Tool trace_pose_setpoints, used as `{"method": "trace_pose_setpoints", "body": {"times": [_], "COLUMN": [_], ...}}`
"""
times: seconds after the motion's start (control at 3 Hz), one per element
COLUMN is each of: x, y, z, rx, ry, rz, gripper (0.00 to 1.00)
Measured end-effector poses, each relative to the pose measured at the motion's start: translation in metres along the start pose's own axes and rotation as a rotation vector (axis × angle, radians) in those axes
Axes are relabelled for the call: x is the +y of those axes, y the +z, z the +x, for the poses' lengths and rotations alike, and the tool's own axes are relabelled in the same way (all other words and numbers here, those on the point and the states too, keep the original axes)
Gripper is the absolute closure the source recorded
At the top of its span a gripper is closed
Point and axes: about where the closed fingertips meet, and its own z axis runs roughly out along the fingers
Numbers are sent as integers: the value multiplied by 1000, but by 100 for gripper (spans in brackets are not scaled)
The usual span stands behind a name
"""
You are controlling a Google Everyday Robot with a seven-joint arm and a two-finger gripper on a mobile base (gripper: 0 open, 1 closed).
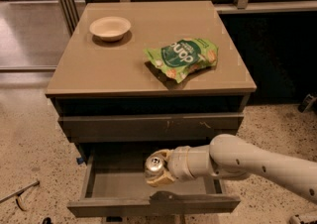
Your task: Place 7up can into middle drawer
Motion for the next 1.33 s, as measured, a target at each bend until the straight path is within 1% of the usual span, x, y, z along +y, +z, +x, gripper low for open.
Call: {"method": "trace_pose_setpoints", "body": {"times": [0.33, 0.67, 1.33], "x": [-27, -27, -29], "y": [7, 7, 35], "z": [32, 32, 64], "rx": [-23, -23, -36], "ry": [-77, -77, -140], "rz": [-28, -28, -85], "gripper": [100, 100, 100]}}
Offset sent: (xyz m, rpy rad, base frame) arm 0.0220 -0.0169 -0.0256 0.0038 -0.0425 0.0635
